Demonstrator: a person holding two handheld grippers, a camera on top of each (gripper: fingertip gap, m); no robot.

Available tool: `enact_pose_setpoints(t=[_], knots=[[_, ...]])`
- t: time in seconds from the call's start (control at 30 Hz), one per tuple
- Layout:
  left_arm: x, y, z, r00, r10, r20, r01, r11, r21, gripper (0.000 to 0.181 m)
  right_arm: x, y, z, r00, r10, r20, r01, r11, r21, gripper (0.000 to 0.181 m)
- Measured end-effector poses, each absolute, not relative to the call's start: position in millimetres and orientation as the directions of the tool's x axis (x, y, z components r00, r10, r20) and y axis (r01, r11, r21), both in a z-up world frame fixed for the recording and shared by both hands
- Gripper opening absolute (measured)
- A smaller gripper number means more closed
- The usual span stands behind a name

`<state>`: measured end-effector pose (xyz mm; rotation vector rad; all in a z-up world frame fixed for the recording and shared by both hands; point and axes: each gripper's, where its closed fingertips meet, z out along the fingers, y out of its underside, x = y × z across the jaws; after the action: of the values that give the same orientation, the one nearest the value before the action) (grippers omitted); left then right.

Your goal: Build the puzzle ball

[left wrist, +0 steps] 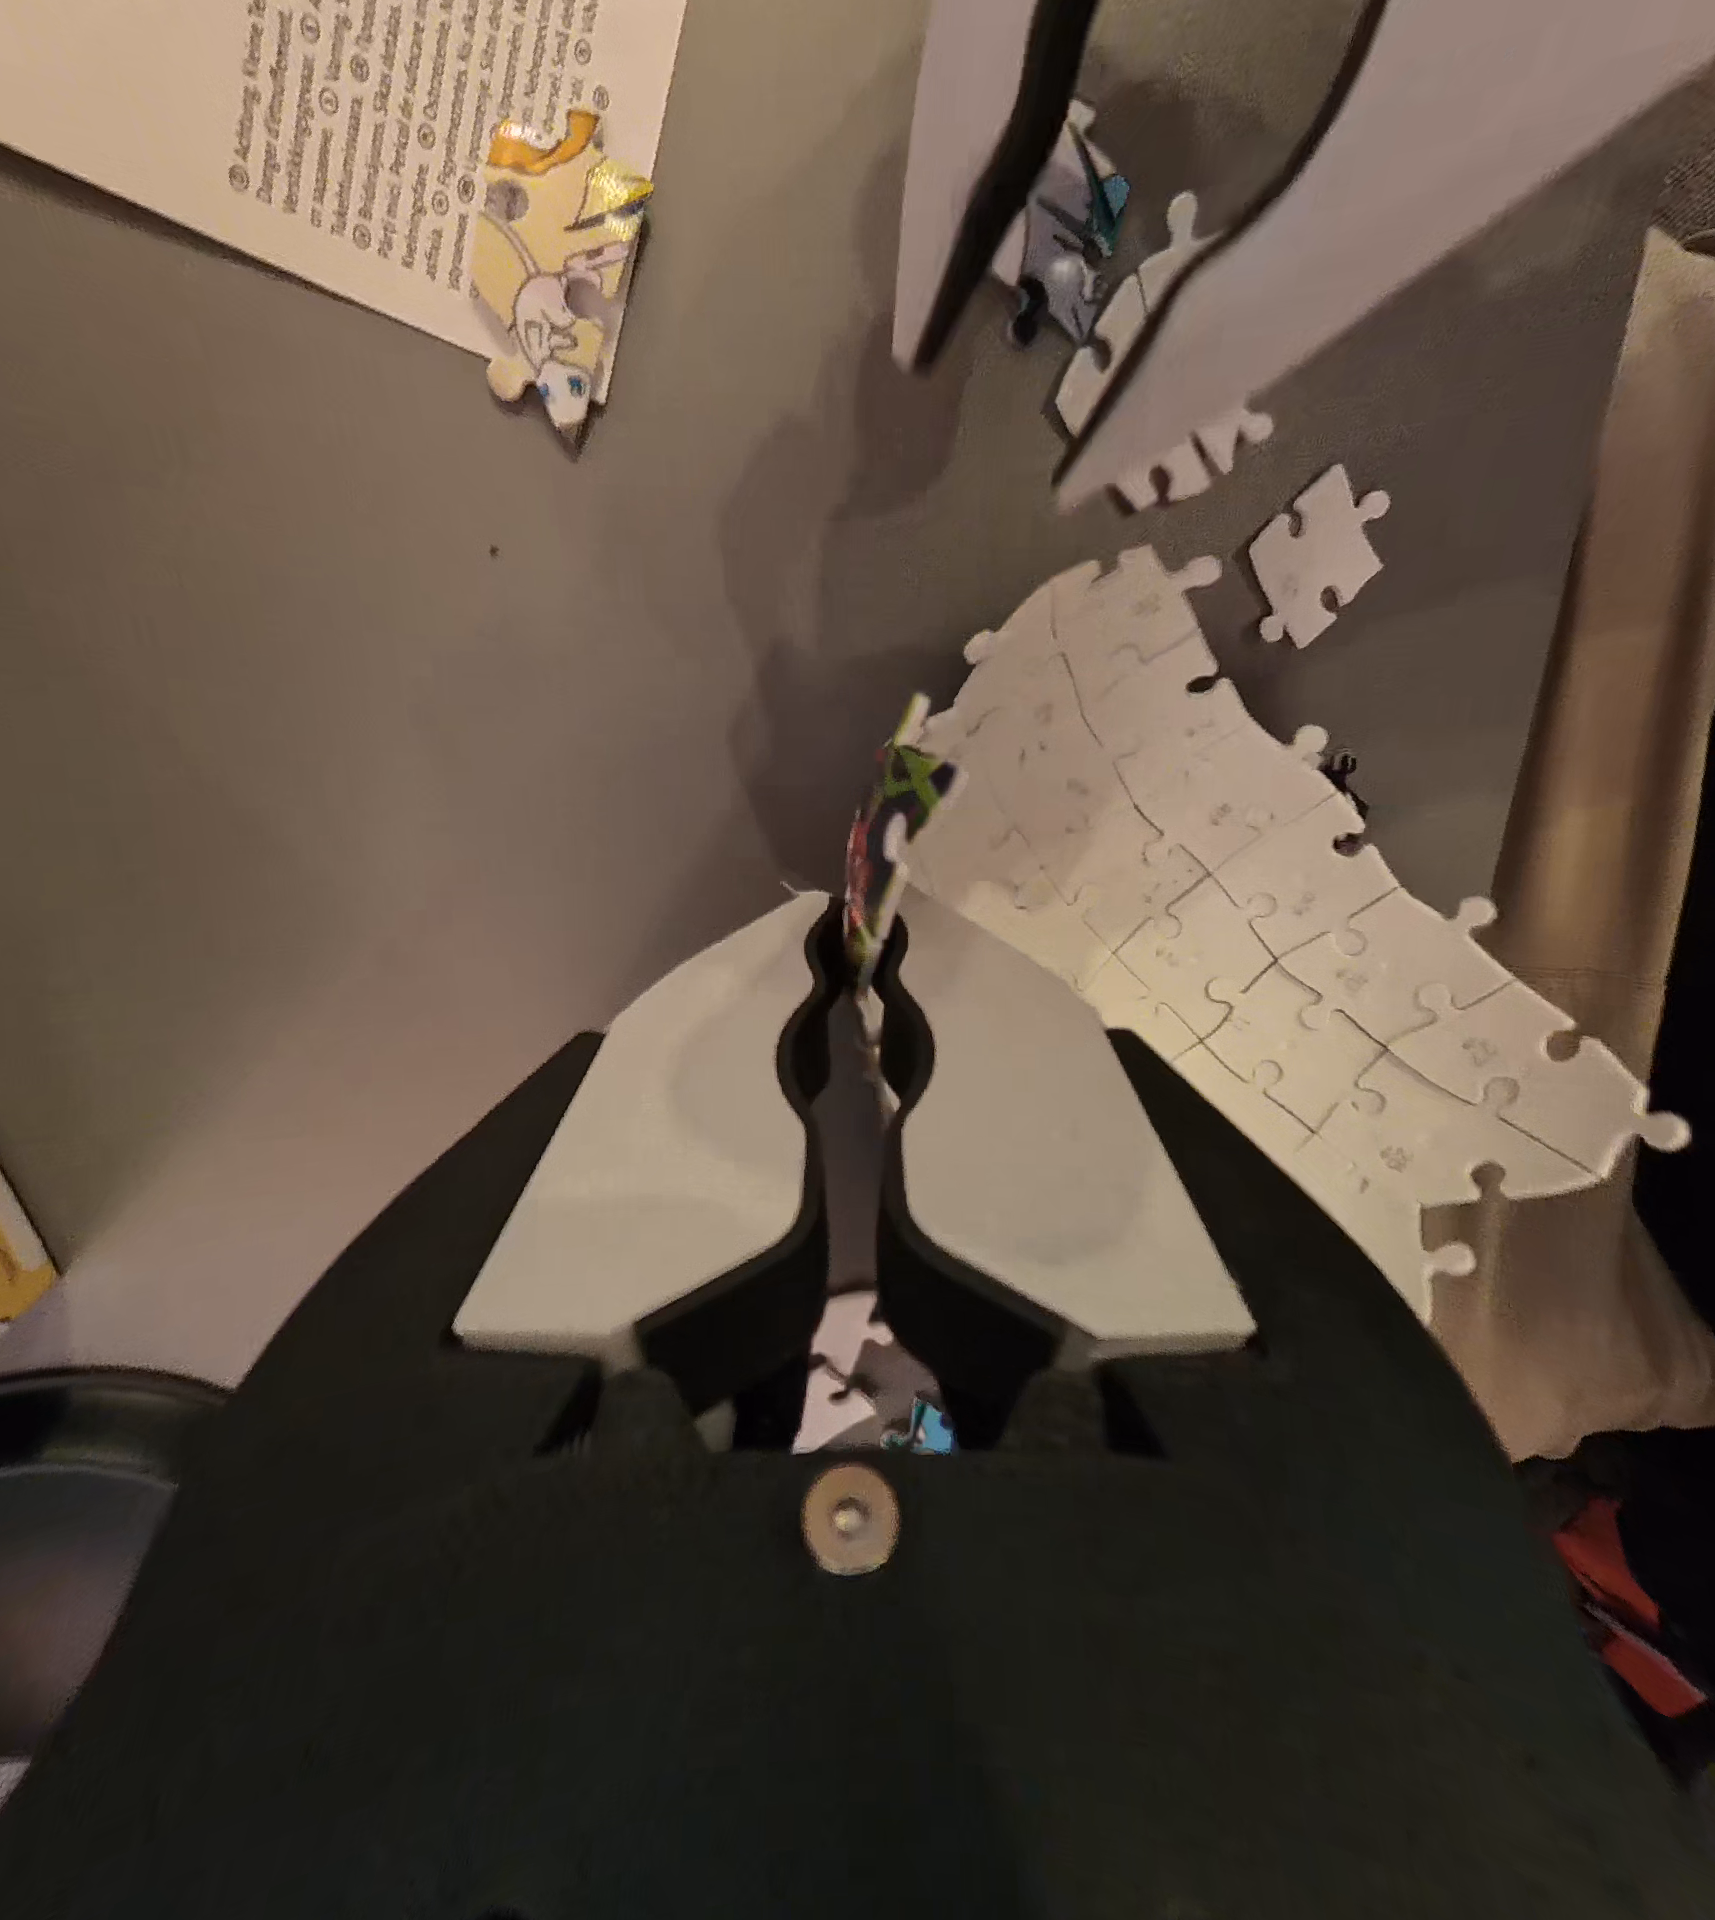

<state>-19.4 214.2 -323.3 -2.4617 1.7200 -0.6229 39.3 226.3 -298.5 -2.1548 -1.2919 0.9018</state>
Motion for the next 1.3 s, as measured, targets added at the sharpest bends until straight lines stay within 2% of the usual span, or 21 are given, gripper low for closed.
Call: enact_pose_setpoints(t=[0.2,0.37,0.7,0.8,0.97,1.07,1.3], knots=[[-30,211,-322,0.326,-0.901,0.286,-0.884,-0.398,-0.247,0.003,81,214,-309,0.355,0.896,-0.265,0.699,-0.443,-0.562,0.021],[-39,208,-322,0.339,-0.892,0.298,-0.884,-0.41,-0.222,0.003,104,180,-326,0.322,0.892,-0.317,0.76,-0.444,-0.475,0.024],[-57,195,-319,0.354,-0.889,0.291,-0.886,-0.418,-0.201,0.003,78,126,-322,0.1,0.955,-0.279,0.826,-0.236,-0.512,0.025],[-63,191,-319,0.363,-0.888,0.282,-0.883,-0.424,-0.202,0.003,73,134,-317,0.111,0.973,-0.201,0.814,-0.205,-0.543,0.026],[-72,181,-314,0.368,-0.897,0.245,-0.88,-0.421,-0.219,0.003,103,173,-305,0.233,0.965,-0.121,0.759,-0.258,-0.598,0.032],[-77,173,-311,0.372,-0.897,0.24,-0.873,-0.426,-0.239,0.003,120,194,-314,0.245,0.969,0.031,0.791,-0.182,-0.584,0.031],[-84,162,-312,0.396,-0.886,0.241,-0.842,-0.455,-0.288,0.003,111,208,-344,0.07,0.97,0.233,0.888,0.046,-0.458,0.029]])
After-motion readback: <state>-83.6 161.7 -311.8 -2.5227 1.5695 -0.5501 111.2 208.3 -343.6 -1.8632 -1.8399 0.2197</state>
